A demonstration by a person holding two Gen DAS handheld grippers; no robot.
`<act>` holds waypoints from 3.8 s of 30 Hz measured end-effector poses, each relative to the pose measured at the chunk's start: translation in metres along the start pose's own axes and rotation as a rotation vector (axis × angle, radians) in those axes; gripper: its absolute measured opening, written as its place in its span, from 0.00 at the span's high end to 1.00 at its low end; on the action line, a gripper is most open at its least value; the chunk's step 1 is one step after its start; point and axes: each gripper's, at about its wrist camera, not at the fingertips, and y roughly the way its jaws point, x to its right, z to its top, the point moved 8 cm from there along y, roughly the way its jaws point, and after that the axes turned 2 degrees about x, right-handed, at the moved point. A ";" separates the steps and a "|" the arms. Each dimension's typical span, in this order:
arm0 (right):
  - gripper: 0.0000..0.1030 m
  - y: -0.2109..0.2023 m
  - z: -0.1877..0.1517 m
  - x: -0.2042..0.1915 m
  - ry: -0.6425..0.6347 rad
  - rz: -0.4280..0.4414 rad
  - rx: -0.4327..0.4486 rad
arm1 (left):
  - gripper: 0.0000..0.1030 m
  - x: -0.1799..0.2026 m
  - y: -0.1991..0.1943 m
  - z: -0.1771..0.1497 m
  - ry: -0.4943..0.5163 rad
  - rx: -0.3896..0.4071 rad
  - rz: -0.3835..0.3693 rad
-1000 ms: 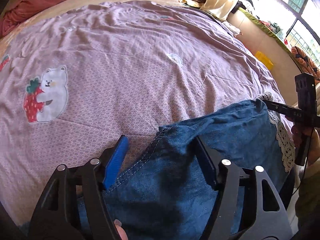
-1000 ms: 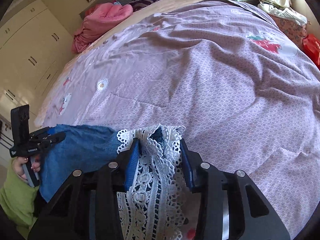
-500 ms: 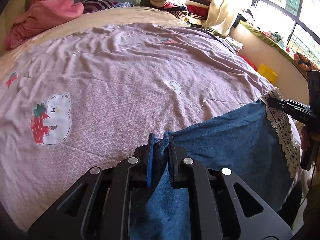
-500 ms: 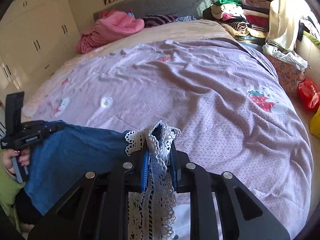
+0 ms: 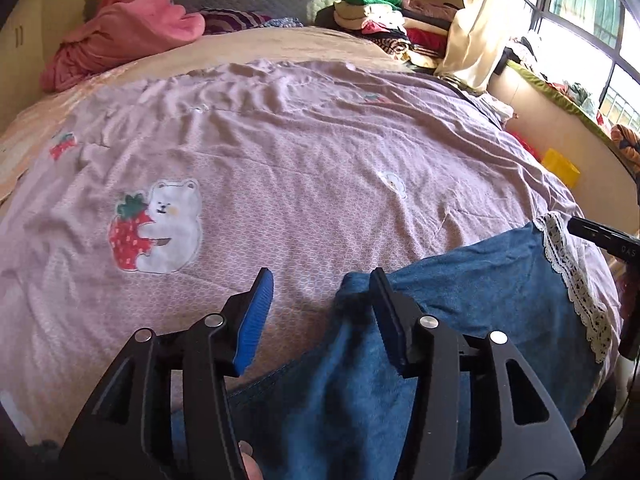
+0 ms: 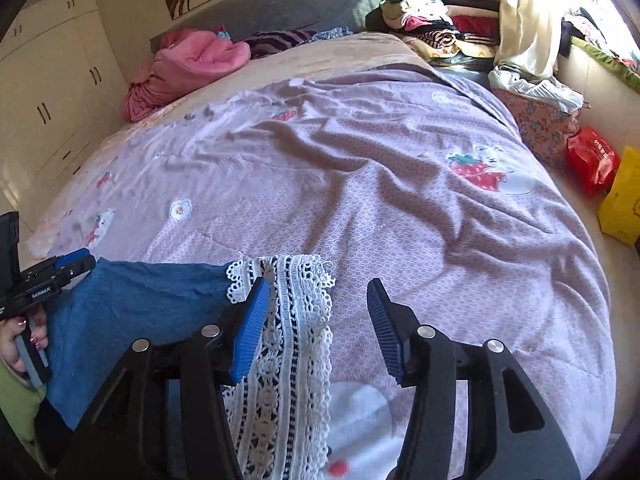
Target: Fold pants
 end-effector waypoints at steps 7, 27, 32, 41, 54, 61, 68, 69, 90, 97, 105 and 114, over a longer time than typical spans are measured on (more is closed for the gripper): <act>0.43 -0.057 -0.031 -0.042 -0.057 0.058 0.064 | 0.41 -0.009 -0.055 -0.027 -0.005 0.028 0.028; 0.43 -0.042 -0.135 -0.071 -0.102 -0.001 -0.116 | 0.23 -0.043 -0.066 -0.133 0.029 -0.079 0.146; 0.43 -0.037 -0.139 -0.071 -0.109 -0.029 -0.119 | 0.22 -0.041 -0.067 -0.134 0.022 -0.078 0.154; 0.36 -0.076 -0.124 -0.079 -0.012 0.002 -0.046 | 0.13 -0.012 -0.110 -0.109 0.032 -0.007 0.106; 0.25 -0.116 -0.113 -0.071 0.033 -0.018 0.051 | 0.10 0.056 -0.122 -0.069 0.143 0.042 0.012; 0.23 -0.119 -0.117 -0.049 0.094 -0.028 0.065 | 0.10 0.108 -0.098 -0.038 0.253 0.039 -0.050; 0.23 -0.112 -0.122 -0.029 0.144 -0.017 0.053 | 0.10 0.159 -0.056 -0.012 0.339 0.000 -0.134; 0.23 -0.109 -0.122 -0.027 0.145 -0.017 0.051 | 0.10 0.166 -0.049 -0.008 0.344 -0.012 -0.157; 0.34 -0.055 -0.117 -0.025 0.188 0.133 -0.008 | 0.33 0.238 0.085 0.020 0.436 -0.206 -0.412; 0.48 -0.063 -0.115 -0.022 0.227 0.168 0.014 | 0.50 0.262 0.100 0.012 0.487 -0.260 -0.524; 0.66 -0.049 -0.119 -0.022 0.228 0.158 -0.017 | 0.68 0.268 0.106 0.010 0.489 -0.287 -0.561; 0.78 -0.079 -0.100 -0.058 0.169 0.226 0.061 | 0.86 0.254 0.076 0.025 0.432 -0.222 -0.644</act>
